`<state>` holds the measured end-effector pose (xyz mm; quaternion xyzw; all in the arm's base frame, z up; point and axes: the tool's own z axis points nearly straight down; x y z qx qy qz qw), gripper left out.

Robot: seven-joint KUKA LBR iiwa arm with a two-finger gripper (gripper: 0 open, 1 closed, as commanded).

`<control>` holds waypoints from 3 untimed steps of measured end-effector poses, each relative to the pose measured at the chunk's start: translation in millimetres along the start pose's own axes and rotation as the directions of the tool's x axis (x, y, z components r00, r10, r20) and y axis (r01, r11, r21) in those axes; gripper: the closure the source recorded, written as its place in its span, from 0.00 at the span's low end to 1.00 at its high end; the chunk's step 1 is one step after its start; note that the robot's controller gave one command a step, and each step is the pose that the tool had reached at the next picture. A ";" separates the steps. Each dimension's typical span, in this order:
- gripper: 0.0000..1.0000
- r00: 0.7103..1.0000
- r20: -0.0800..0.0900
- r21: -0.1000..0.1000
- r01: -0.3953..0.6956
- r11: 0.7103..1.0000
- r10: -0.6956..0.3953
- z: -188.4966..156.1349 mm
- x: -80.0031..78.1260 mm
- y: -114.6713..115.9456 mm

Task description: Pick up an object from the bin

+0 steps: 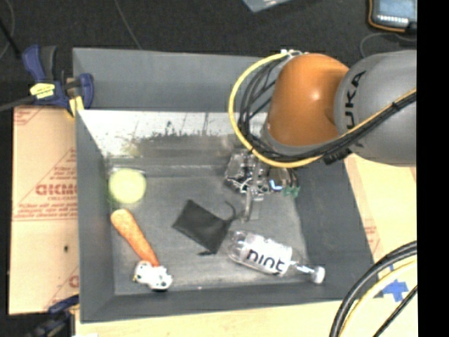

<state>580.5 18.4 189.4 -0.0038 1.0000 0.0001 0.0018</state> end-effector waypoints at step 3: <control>0.00 0.972 0.004 -0.002 -0.234 0.972 0.234 41.9 25.4 73.9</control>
Offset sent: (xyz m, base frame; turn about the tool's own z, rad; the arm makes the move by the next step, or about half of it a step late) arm -0.0211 0.0726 -0.0521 0.1880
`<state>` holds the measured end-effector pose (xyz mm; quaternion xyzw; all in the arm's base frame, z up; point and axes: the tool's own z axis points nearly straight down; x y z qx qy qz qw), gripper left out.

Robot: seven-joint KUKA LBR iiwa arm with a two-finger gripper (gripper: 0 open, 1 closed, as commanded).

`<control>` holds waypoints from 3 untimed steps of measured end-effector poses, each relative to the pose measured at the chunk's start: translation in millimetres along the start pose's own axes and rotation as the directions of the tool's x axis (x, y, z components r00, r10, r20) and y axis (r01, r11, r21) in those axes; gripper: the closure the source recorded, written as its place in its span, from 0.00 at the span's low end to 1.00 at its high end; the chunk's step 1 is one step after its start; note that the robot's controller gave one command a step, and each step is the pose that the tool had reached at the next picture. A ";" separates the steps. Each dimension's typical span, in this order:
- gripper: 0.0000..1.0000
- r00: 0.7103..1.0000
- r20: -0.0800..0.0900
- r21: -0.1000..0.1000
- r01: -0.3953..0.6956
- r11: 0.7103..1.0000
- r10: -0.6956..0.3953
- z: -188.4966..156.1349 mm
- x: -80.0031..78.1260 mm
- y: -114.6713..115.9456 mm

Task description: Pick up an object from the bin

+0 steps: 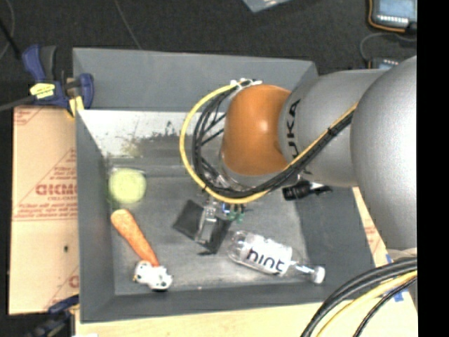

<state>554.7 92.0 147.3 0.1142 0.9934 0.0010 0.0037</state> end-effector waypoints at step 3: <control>1.00 0.992 0.004 -0.002 -0.124 0.992 0.124 76.5 3.6 -10.6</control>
Offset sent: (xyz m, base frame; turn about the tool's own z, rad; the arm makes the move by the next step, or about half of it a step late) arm -0.0067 -0.0082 -0.0773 0.1261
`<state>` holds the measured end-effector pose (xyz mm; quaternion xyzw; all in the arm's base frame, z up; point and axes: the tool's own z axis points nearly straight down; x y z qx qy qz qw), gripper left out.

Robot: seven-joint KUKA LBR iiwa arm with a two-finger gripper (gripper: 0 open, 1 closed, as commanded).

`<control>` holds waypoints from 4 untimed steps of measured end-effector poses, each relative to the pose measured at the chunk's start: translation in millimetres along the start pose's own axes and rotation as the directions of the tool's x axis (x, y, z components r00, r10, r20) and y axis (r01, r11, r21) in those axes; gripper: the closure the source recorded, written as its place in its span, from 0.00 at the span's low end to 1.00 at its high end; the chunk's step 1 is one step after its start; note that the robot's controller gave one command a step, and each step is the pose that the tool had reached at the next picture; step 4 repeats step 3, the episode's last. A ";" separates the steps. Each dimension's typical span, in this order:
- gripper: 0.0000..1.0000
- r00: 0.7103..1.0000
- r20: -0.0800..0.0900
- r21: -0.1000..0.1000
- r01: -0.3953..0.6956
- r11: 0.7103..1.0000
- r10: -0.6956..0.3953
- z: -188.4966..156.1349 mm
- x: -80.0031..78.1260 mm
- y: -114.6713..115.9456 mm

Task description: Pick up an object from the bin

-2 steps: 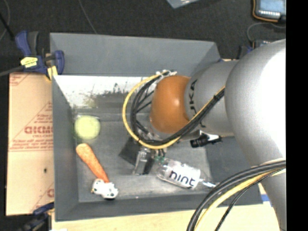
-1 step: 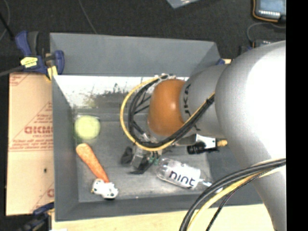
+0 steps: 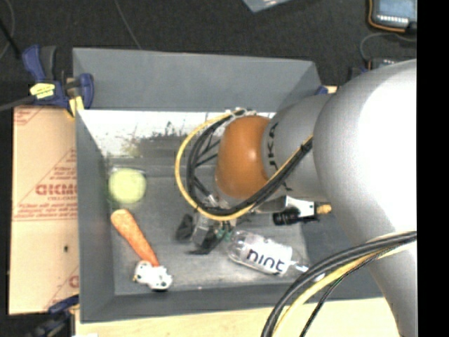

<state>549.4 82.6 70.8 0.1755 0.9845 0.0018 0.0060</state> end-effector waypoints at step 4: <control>1.00 1.000 -0.003 0.002 0.003 1.000 -0.003 -48.1 0.0 -0.9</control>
Offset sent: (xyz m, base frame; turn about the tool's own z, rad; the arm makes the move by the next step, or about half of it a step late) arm 0.0001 0.0000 0.0789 0.0000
